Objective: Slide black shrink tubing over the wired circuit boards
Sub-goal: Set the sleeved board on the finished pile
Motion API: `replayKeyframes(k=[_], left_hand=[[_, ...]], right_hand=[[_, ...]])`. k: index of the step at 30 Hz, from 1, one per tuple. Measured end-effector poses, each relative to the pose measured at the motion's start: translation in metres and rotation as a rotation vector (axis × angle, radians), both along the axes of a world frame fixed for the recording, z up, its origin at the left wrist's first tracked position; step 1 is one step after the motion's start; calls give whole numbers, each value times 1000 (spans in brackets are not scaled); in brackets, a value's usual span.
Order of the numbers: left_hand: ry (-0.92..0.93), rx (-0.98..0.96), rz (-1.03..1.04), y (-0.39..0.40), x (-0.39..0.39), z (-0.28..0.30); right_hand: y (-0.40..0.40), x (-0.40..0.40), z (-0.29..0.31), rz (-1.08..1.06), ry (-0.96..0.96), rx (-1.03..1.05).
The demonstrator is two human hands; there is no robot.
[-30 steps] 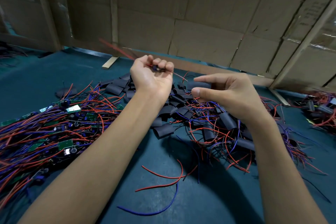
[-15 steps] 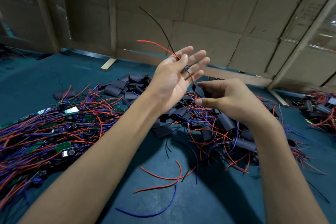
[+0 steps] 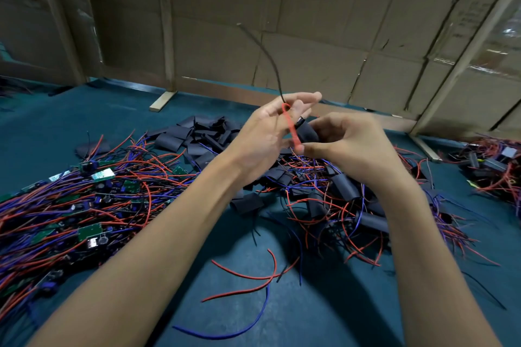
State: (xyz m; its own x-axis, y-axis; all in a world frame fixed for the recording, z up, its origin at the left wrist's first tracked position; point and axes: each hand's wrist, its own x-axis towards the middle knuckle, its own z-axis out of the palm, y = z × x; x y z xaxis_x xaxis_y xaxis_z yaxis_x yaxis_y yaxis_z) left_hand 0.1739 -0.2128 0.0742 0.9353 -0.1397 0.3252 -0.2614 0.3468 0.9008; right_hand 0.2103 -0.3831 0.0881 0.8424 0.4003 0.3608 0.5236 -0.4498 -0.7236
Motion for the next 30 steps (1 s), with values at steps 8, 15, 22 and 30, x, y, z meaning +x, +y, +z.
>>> replayKeyframes(k=[8,15,22,30], left_hand=[[80,-163,-77,2,5,0],[76,-257,-99,0,5,-3],[57,-228,-20,-1,3,-1],[223,175,42,-5,2,4]], right_hand=[[11,-3,-2,-39,-126,-11],[18,-4,-4,-85,-198,-19],[18,-3,-5,-99,-256,70],[16,-7,-3,-94,-294,31]])
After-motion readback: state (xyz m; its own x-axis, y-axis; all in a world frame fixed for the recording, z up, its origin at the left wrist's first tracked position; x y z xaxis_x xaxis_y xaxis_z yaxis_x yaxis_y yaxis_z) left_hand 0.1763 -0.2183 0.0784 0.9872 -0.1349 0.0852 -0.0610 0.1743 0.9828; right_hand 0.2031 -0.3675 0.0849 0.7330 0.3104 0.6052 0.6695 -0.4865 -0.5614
